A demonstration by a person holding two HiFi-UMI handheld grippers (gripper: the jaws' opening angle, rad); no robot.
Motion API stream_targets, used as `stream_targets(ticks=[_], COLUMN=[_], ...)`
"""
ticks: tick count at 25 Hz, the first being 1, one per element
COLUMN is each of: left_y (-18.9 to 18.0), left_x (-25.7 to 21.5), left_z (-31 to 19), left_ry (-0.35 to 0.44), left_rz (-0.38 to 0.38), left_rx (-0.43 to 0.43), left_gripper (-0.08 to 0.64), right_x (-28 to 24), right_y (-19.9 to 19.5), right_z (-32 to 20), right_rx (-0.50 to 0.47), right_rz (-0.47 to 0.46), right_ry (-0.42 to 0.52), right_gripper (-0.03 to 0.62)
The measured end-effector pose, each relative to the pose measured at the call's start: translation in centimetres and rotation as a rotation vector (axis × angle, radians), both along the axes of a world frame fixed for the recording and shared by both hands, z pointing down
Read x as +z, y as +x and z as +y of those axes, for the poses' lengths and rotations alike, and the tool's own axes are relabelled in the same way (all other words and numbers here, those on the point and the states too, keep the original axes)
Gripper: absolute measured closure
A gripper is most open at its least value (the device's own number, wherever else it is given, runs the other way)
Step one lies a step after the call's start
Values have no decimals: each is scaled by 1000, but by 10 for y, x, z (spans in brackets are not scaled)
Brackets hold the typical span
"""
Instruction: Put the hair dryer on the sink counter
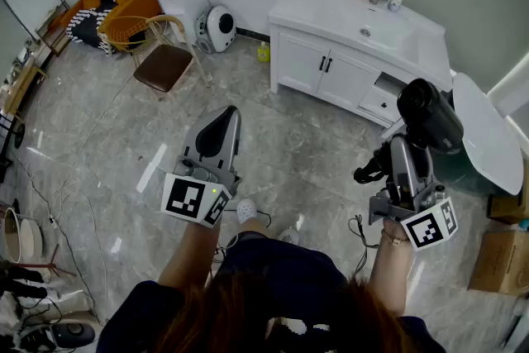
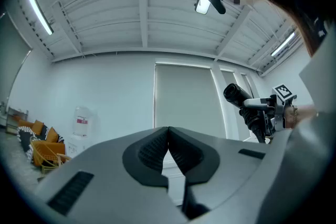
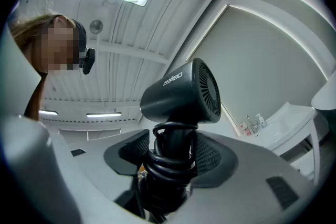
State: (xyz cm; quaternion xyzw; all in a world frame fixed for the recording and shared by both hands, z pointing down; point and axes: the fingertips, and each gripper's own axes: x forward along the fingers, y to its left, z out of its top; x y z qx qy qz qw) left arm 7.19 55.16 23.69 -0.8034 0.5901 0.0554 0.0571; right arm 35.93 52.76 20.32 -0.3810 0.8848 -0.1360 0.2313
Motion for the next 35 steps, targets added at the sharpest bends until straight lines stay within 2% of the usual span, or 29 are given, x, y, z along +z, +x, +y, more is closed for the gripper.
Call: stream_targets(ticks=[7,15,22,29,35], left_y=[0,-29,-86,-156,-212], left_x=[2,22,27,9,11], left_z=[-6,-30,-120,-249,-320], left_ry=[-6,-35,-22,-2,-11], left_rz=[-13,0,26,4,-4], left_rx=[-5,-33,14,91,166], left_gripper=[541,541,541,541,541], right_x=[0,15,15,-9,-11], right_y=[-8,-32,-89,-156,-217], right_z=[-7,-37,-115,-221,-275], right_rx=[-44,-58,-21,68,130], right_rz=[-8,-24,-21,-15,-11], right_ry=[7,-27,-25,23,22], right_gripper=[327,327,327,327,327])
